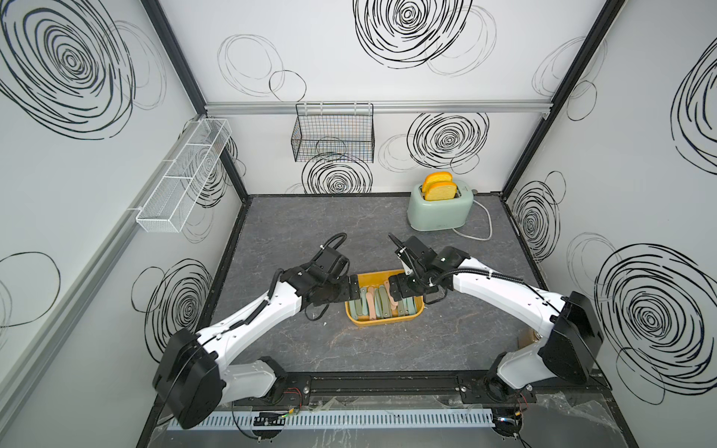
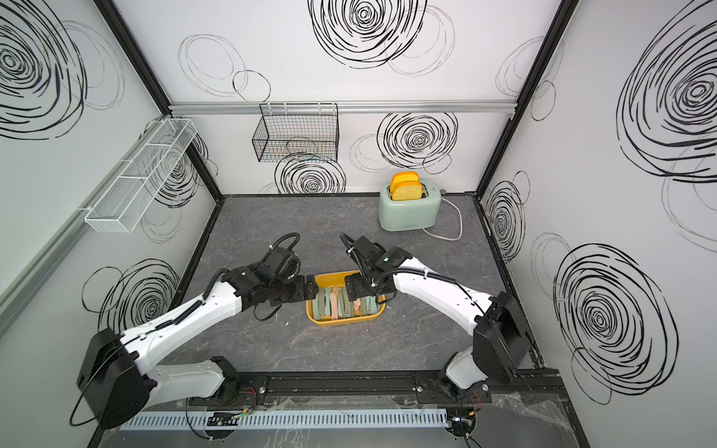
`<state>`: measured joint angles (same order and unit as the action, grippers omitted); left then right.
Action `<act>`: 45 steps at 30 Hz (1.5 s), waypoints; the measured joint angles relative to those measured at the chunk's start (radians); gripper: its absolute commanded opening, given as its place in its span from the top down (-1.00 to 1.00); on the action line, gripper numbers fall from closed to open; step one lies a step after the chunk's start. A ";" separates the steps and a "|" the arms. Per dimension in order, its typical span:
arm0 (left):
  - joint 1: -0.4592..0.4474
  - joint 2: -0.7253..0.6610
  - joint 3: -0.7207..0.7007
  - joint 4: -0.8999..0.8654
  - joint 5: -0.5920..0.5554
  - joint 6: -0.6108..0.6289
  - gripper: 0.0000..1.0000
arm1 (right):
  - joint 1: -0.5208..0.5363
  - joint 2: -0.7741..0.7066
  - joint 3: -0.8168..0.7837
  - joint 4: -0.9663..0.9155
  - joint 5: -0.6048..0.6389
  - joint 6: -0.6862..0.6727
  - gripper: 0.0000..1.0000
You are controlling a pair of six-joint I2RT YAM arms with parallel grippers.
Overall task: Take the fruit knife out of the storage box
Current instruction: Move the storage box to the center of the board, then pick up the fruit knife from the storage box.
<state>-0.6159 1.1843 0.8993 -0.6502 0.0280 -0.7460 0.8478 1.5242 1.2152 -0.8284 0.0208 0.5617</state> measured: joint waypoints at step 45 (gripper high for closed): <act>-0.110 -0.653 -0.179 -0.322 -0.055 -0.071 -0.96 | 0.163 0.447 0.210 -0.048 0.158 0.060 0.68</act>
<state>-0.7258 0.5316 0.7208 -0.9722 -0.0265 -0.8165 1.0107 1.9713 1.4254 -0.8764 0.1787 0.6220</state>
